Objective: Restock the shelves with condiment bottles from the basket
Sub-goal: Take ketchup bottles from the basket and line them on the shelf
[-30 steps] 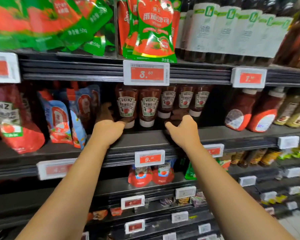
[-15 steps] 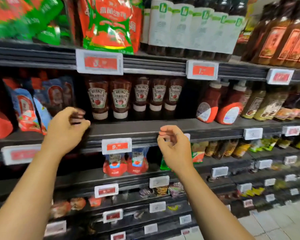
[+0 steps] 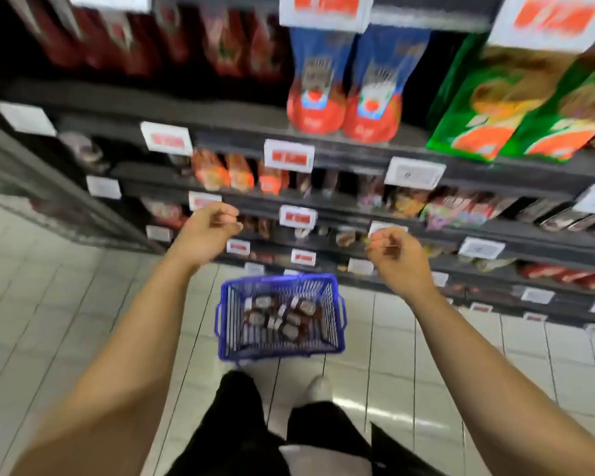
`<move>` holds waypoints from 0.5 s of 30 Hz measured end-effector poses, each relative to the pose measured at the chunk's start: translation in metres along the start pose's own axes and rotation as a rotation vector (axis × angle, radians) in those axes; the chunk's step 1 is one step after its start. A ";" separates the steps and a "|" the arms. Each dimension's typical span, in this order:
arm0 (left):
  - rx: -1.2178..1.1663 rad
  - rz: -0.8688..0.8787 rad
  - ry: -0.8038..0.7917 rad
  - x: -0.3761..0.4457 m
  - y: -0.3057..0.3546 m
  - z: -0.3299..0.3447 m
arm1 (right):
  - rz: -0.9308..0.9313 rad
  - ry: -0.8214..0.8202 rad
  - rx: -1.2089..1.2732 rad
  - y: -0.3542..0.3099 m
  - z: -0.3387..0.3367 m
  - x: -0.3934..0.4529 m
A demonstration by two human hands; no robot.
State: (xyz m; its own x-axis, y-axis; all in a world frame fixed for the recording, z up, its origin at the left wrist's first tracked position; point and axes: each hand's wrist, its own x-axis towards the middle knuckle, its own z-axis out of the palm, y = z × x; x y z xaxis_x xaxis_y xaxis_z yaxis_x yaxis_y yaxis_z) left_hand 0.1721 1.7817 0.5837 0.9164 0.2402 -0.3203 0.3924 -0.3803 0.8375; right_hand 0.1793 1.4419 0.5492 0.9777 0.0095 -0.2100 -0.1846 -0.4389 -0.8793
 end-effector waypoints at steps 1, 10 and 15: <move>-0.023 -0.113 -0.031 -0.001 -0.025 0.009 | 0.072 -0.041 -0.048 0.019 0.012 -0.004; -0.062 -0.695 -0.204 0.020 -0.287 0.102 | 0.494 -0.477 -0.434 0.227 0.161 0.006; -0.088 -0.928 -0.239 0.054 -0.436 0.186 | 0.581 -0.636 -0.559 0.354 0.263 0.040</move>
State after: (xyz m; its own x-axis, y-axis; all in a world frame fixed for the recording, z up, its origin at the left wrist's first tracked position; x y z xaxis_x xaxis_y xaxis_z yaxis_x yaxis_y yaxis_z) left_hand 0.0653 1.7944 0.1188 0.2401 0.2199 -0.9455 0.9707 -0.0596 0.2326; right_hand 0.1260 1.5231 0.1167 0.4877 0.0648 -0.8706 -0.3803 -0.8819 -0.2787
